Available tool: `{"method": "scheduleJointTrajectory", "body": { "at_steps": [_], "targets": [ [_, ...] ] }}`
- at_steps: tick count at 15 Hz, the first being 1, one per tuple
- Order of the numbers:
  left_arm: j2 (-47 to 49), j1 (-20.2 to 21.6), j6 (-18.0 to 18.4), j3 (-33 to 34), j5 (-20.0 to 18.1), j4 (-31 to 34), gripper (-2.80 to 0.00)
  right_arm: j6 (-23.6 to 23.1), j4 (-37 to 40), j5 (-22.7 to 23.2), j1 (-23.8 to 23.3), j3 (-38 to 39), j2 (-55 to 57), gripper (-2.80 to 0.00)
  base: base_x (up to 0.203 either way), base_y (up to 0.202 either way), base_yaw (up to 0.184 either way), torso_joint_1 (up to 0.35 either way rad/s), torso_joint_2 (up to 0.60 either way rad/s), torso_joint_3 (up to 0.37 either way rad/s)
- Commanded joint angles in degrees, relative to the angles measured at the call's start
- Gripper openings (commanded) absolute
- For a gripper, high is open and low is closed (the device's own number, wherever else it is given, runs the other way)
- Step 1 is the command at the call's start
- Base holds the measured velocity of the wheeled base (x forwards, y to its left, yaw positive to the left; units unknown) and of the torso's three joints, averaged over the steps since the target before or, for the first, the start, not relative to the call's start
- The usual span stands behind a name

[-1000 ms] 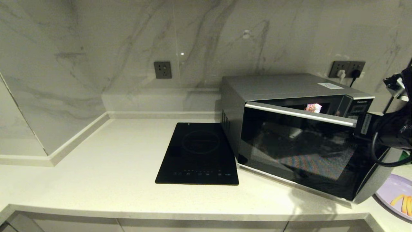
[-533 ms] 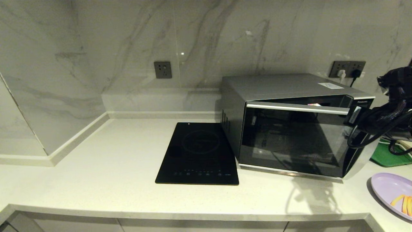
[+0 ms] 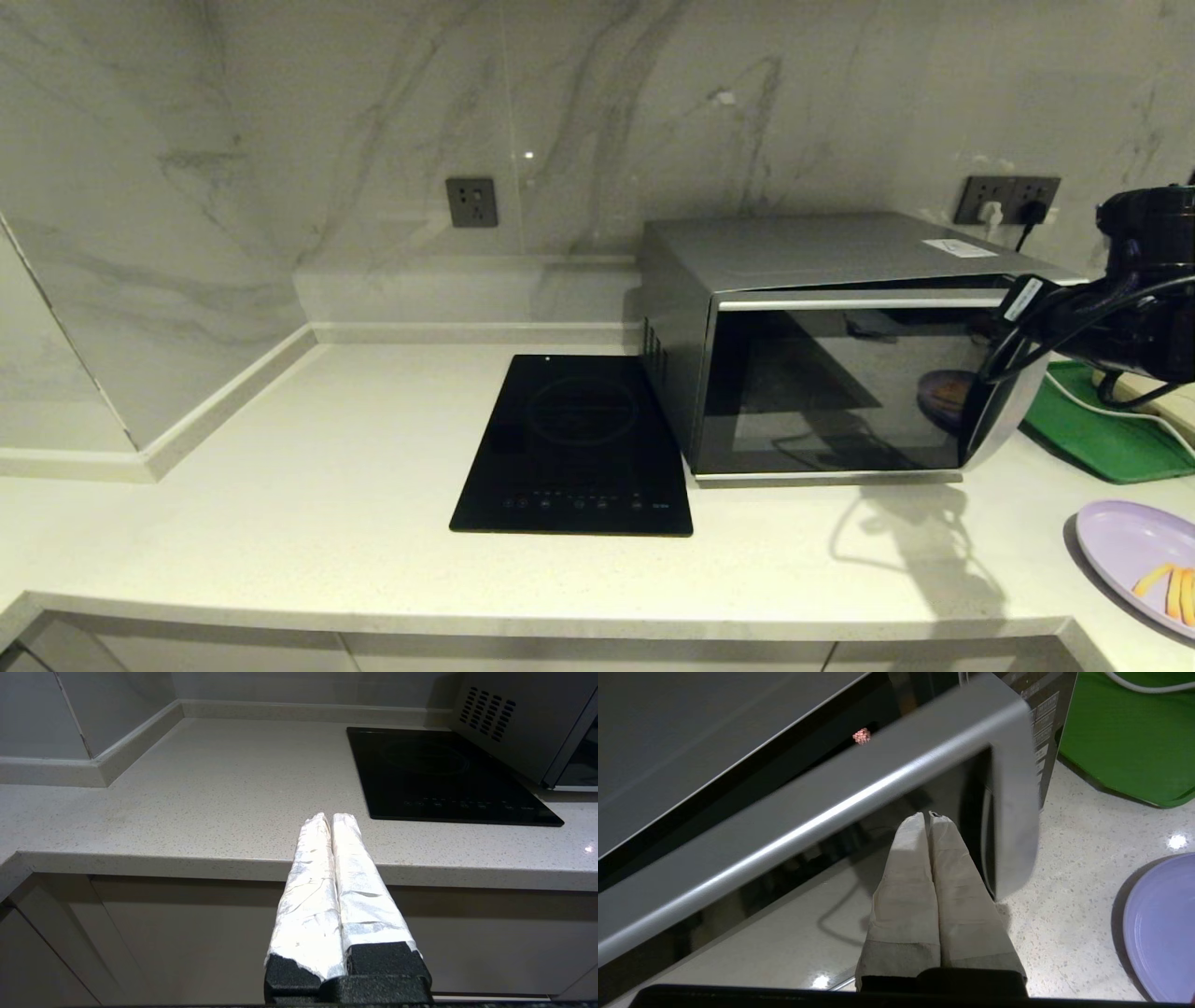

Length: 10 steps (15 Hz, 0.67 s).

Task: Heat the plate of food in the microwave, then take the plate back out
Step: Close the microwave oven

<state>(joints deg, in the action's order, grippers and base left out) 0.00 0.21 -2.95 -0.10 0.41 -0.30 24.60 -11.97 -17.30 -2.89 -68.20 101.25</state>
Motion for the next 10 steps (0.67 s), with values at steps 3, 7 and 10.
{"method": "scheduleJointTrajectory", "body": {
  "at_steps": [3,7,10],
  "targets": [
    [-0.1,0.0,0.0,0.0,0.0,0.0,-2.8,0.1,-0.2,2.9,-0.3,-2.8,3.0,-2.8,0.0,0.0,0.0,0.0,0.0,0.0],
    [-0.1,0.1,0.0,0.0,0.0,0.0,-2.8,0.0,-0.1,4.2,-0.2,-5.2,3.7,-2.8,0.0,0.0,0.0,0.0,0.0,0.0],
    [-0.1,0.0,0.0,0.0,0.0,0.0,-2.8,-0.1,0.0,4.4,-0.2,-7.6,5.5,-2.8,0.0,0.0,0.0,0.0,0.0,0.0]
  ]
}}
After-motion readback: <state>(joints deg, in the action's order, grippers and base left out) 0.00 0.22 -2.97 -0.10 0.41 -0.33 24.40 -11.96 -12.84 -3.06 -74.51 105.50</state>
